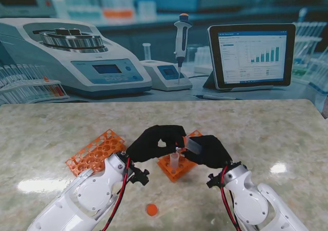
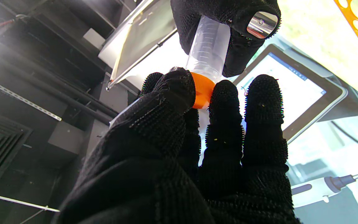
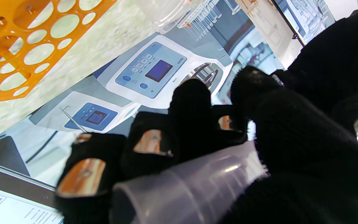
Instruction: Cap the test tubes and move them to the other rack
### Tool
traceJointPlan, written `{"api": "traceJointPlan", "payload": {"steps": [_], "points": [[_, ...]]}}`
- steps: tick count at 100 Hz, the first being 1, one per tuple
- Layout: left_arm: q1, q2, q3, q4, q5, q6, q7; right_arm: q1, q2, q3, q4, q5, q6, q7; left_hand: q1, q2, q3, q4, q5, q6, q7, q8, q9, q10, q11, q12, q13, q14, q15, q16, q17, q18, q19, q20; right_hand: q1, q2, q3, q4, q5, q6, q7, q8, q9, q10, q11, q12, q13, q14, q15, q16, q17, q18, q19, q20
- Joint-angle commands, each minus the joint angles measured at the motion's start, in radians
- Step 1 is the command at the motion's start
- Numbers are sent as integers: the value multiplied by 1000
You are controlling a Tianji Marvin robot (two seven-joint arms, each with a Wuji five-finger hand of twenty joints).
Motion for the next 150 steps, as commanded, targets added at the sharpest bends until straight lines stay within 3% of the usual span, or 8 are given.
{"api": "traceJointPlan", "payload": {"steps": [1, 41, 55, 81, 150], "points": [[0, -2, 3, 0, -6, 4, -11, -8, -1, -4, -9, 0, -6, 3, 96, 60, 16, 43, -10, 0, 4, 10, 46, 17, 52, 20, -2, -46, -25, -9, -3, -3, -12, 9, 45, 15, 0, 2, 33, -59, 39, 34, 16, 64, -5, -4, 52, -148, 125, 25, 35, -40, 115, -11], [-4, 5, 6, -2, -27, -2, -41, -9, 0, -12, -14, -4, -29, 5, 96, 62, 12, 44, -44, -10, -35, -6, 49, 22, 45, 1, 3, -41, -31, -14, -3, -2, -12, 6, 44, 16, -2, 1, 32, -59, 39, 34, 14, 64, -7, -4, 53, -154, 118, 23, 34, -42, 112, -12], [-3, 5, 6, -4, -28, -4, -43, -10, 0, -12, -14, -5, -31, 5, 96, 62, 10, 43, -52, -29, -106, -40, 52, 25, 43, -8, 6, -39, -32, -16, -4, 2, -10, 6, 45, 17, -2, 1, 32, -60, 38, 34, 15, 61, -7, -4, 53, -154, 118, 23, 34, -42, 112, -12], [-1, 3, 4, -9, -17, 1, -32, -11, 0, -13, -18, -5, -27, 6, 96, 65, 9, 43, -48, -10, -204, -92, 47, 39, 38, -26, 6, -35, -35, -19, -5, 4, -8, 5, 44, 16, -3, 1, 32, -60, 38, 35, 15, 63, -7, -4, 53, -154, 118, 23, 34, -42, 112, -12], [-7, 5, 7, -5, -21, 19, -44, -14, 1, -11, -24, -9, -44, 4, 96, 87, -25, 40, -14, 14, -180, -85, 73, 50, 18, -83, 42, -11, -67, -78, 1, 32, -16, -10, 46, 17, -3, 1, 31, -62, 35, 35, 14, 63, -7, -4, 53, -154, 117, 24, 34, -43, 111, -12]]}}
